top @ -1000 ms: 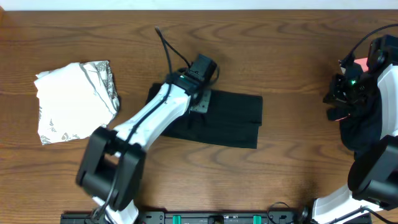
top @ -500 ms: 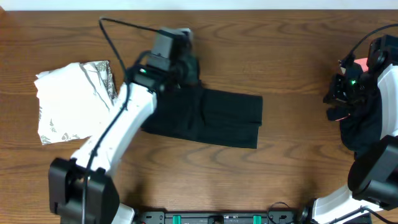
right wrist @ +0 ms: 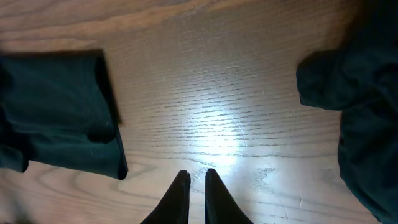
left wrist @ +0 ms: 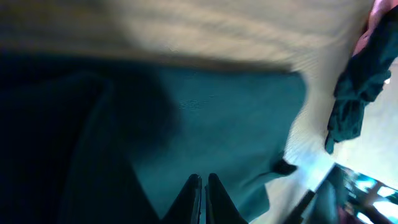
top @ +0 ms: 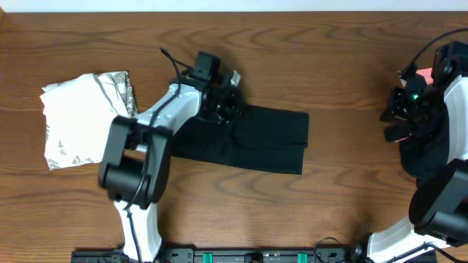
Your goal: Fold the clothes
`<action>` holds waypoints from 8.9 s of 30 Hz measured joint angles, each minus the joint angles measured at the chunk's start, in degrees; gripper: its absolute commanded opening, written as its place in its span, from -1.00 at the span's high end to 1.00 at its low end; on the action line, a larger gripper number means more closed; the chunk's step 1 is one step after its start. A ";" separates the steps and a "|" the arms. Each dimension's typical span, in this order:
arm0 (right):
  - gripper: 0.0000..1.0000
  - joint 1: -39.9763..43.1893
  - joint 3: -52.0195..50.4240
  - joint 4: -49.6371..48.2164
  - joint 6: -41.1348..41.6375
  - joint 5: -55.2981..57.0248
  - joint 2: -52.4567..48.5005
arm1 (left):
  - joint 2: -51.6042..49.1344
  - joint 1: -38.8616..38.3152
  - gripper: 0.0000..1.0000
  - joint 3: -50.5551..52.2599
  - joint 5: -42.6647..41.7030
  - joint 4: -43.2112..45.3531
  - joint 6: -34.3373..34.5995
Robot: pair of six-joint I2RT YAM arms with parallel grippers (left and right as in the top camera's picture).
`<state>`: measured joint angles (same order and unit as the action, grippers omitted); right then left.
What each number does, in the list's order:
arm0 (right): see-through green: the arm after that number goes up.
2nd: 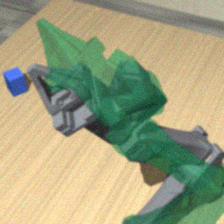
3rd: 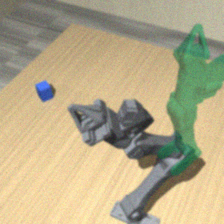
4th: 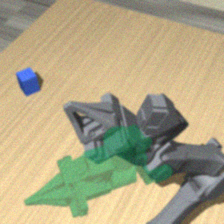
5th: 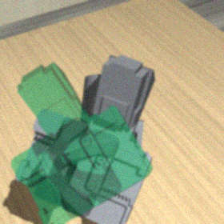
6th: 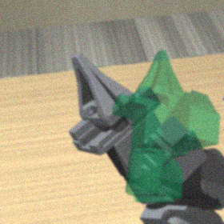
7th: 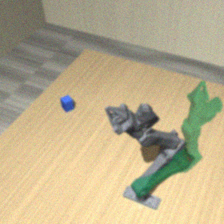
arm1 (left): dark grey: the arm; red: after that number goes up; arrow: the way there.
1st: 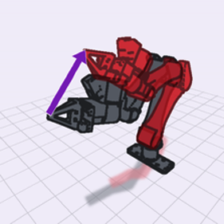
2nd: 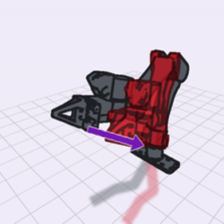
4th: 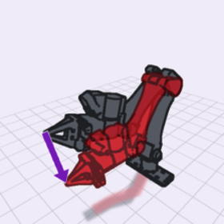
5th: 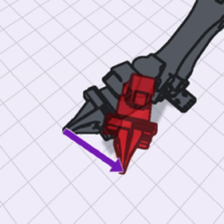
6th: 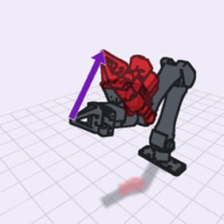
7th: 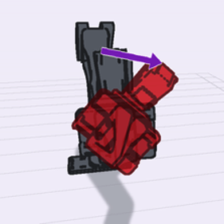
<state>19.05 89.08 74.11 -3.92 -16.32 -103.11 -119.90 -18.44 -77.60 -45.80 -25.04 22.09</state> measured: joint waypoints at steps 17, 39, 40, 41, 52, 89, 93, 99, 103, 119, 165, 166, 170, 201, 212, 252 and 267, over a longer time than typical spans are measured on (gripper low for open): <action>0.77 0.00 0.00 -0.02 0.00 0.02 0.00 | -4.92 0.15 0.67 0.35 -11.72 5.95 0.35; 0.63 0.00 -1.51 -1.05 0.20 0.00 0.00 | 17.92 9.49 0.20 1.75 20.96 -14.95 -5.35; 0.62 0.00 -1.75 -1.07 0.20 0.00 0.00 | 17.46 9.99 0.20 2.25 21.20 -14.99 -5.20; 0.62 0.00 -2.01 -1.11 0.20 0.00 0.00 | 17.05 10.69 0.20 2.93 21.53 -15.04 -4.94; 0.46 0.00 -8.20 -5.81 0.37 -2.47 0.00 | 15.93 15.82 0.18 4.96 33.97 -16.90 -4.52; -0.40 -25.18 -33.55 -43.10 10.56 -14.16 -0.59 | 15.93 16.09 0.16 4.96 39.41 -17.42 -4.55; -0.22 -27.61 -32.30 -43.41 11.56 -15.80 -2.21 | 15.93 16.09 0.16 4.96 39.39 -17.44 -4.55; 0.97 -29.79 -32.33 -43.69 12.72 -17.33 -4.94 | 15.93 16.09 0.15 4.96 39.39 -17.46 -4.55; 0.97 -29.29 -32.52 -43.76 13.18 -18.53 -5.27 | 15.93 16.09 0.16 4.96 39.39 -17.68 -4.55; 0.97 -7.08 -25.73 -31.47 11.28 -10.38 -6.27 | 15.93 16.09 0.15 4.96 39.41 -19.56 -4.55; 0.86 -53.46 11.80 -0.76 12.39 8.52 -19.85 | 15.93 16.09 0.15 4.96 39.41 -20.17 -5.42; 0.87 -53.46 11.80 -0.68 12.20 8.52 -19.85 | 15.93 16.09 0.15 4.96 39.41 -20.17 -5.42; 0.85 -53.46 11.80 0.76 7.48 6.71 -19.85 | 15.93 16.09 0.15 4.96 39.41 -20.17 -5.44; 0.17 -55.78 11.80 20.68 -30.12 -11.52 -19.85 | 15.93 16.09 0.14 4.96 39.41 -20.09 -5.42; 0.38 -53.92 12.31 6.99 -18.64 -3.23 -19.71 | 15.93 16.09 0.13 4.96 39.41 -20.15 -5.66; 0.30 -61.29 11.67 5.60 -20.28 -7.15 -18.36 | 15.93 16.09 0.13 4.96 39.41 -20.85 -6.05; 0.54 -56.65 11.67 3.85 -23.15 -10.86 -18.23 | 15.93 16.09 0.13 4.96 39.41 -20.85 -6.05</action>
<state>-37.60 100.75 77.95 -27.07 -27.18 -121.34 -103.96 -2.35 -72.64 -6.39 -45.89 16.03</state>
